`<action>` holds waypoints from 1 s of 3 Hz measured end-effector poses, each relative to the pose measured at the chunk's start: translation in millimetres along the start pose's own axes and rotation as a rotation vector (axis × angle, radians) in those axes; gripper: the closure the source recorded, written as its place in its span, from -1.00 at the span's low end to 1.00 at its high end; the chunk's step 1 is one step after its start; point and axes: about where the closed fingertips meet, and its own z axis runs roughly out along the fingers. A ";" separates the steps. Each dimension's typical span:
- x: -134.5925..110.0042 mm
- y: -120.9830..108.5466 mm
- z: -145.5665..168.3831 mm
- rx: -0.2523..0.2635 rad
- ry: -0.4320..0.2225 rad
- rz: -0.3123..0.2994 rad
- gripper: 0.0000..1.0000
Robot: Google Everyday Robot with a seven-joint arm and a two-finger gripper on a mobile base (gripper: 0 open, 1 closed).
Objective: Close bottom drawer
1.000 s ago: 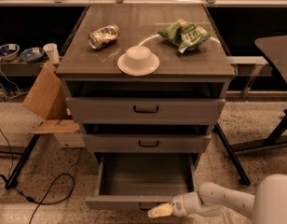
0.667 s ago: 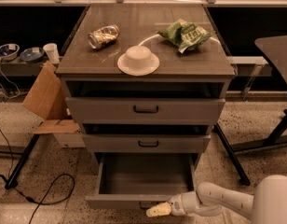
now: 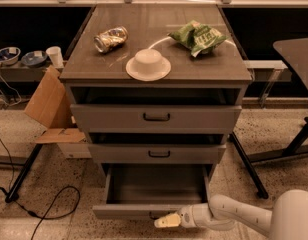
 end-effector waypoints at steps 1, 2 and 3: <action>-9.6 -11.2 0.9 0.029 -0.028 0.002 -1.00; -18.7 -27.1 -2.3 0.067 -0.043 0.015 -1.00; -26.7 -42.3 -3.6 0.093 -0.049 0.028 -1.00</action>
Offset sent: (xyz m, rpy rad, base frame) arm 0.0485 -0.0311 -0.0201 -0.0825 -0.0251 -0.1147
